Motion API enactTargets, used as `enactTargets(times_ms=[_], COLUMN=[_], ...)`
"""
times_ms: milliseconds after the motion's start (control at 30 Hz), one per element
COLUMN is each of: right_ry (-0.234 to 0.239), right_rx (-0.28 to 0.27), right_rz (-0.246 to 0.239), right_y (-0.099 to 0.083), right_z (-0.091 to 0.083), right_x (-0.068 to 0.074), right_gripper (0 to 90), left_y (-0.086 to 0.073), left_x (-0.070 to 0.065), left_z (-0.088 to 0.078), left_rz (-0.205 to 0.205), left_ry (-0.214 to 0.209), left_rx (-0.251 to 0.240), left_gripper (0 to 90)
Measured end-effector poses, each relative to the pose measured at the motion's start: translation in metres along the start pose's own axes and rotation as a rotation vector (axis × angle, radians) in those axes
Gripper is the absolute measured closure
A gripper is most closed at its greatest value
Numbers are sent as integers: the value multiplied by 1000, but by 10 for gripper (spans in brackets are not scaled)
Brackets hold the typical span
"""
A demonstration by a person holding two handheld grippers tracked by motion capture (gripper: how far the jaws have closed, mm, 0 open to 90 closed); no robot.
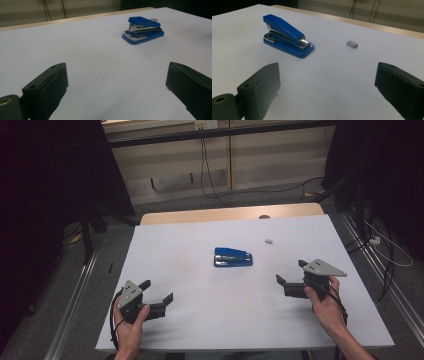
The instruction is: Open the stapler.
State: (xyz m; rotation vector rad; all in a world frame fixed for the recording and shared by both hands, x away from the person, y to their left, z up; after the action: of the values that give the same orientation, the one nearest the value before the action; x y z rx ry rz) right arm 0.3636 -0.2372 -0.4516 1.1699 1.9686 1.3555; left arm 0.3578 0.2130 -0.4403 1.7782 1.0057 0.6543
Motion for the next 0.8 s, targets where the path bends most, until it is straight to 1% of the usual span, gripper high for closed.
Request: enactTargets(times_ms=[33,100,133,167,267,300,333,367,467,567,633,700,733,800], right_ry=[3,9,9,21,24,28,28,39,43,65,69,90,90,107], right_rx=[3,3,3,10,13,16,16,22,29,36,32,26,26,27], right_rz=[-2,-5,-5,-6,-5,-4,-4,-6,-7,-7,-4,-4,-4,-1], right_y=[1,7,7,10,13,14,14,14,13,14,15,20,20,23], right_z=[1,4,4,5,7,8,8,9,10,11,12,16,16,19], right_x=[0,-1,-1,-2,-4,-5,-5,-5,-4,-3,-3,-2,-2,0], right_gripper=[59,52,52,51,51,50,50,46,45,46,46,45,45,45], left_y=[0,0,0,0,0,0,0,0,0,-1,-1,0,-1,-1], left_x=[-1,-1,-1,0,0,0,0,-1,-1,-1,-2,-3,-4,-5], left_z=[0,0,0,0,0,0,0,1,1,3,3,3,3,4], left_rz=[-8,-8,-4,0,-2,2,2,1,2,1,11,19,22,19], left_ry=[1,2,2,4,2,0,0,-2,0,-2,-8,-15,-19,-32], left_rx=[-2,-2,-1,1,2,1,1,3,5,7,12,13,16,18], left_gripper=[43,42,42,43,42,42,42,42,42,41,42,42,42,59])
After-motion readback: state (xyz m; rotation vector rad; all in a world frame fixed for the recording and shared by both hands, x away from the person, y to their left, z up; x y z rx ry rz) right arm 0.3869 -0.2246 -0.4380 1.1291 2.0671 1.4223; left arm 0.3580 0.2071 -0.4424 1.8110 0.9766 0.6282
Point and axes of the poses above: each handheld gripper's, and its own axes: z roughly forward along the jaws, y roughly out of its top, x roughly to its left, the point moved 5 cm from there along z, roughly forward along the jaws, and after that the axes turned 7 degrees about y, right-handed, at the moved point
